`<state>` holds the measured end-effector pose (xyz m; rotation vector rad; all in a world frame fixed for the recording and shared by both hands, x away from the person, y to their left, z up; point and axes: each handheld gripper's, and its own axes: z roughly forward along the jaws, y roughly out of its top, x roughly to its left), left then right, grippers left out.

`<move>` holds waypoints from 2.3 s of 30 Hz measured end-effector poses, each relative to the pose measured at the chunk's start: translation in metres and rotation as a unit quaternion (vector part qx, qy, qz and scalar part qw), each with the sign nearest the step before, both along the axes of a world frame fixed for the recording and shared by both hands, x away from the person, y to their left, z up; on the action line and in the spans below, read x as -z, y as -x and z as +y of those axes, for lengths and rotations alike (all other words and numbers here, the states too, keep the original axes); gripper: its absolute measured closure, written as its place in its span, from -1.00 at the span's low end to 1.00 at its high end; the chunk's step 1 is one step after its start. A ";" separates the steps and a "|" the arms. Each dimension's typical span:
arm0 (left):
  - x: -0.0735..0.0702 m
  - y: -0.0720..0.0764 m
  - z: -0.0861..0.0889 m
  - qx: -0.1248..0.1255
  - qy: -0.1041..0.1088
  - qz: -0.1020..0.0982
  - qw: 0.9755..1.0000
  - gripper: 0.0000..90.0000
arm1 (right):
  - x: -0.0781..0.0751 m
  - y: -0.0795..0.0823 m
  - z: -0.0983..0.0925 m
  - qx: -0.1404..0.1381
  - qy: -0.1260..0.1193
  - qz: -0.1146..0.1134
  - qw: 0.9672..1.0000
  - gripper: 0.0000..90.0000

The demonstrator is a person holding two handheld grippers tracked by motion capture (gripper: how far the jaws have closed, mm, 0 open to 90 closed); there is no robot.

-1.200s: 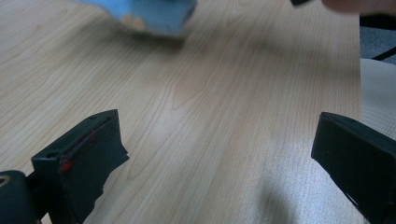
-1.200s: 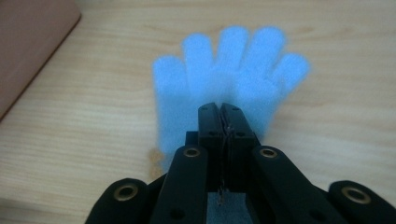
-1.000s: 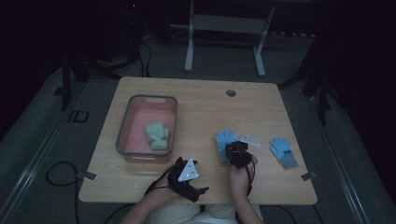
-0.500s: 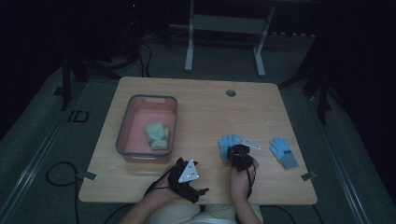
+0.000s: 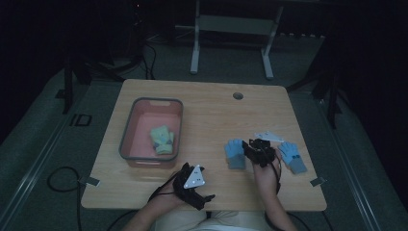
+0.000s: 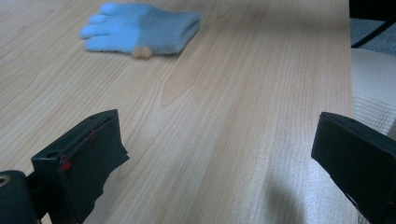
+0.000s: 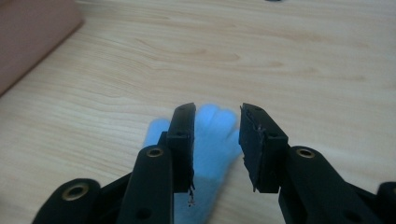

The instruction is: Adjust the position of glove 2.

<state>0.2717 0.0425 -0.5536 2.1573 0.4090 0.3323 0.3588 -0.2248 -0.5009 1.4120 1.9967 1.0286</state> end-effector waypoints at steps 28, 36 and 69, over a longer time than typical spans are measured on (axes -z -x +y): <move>0.001 -0.001 -0.003 0.001 0.003 0.007 1.000 -0.96 | 0.017 -0.005 -0.183 -0.090 0.083 0.028 0.992 0.50; 0.001 -0.001 -0.003 0.002 0.003 0.008 1.000 -0.96 | 0.041 -0.011 -0.190 -0.087 0.082 0.067 0.990 0.55; 0.001 -0.002 -0.001 0.000 0.005 0.001 1.000 -0.96 | -0.013 0.014 -0.072 0.016 0.025 0.032 0.999 0.93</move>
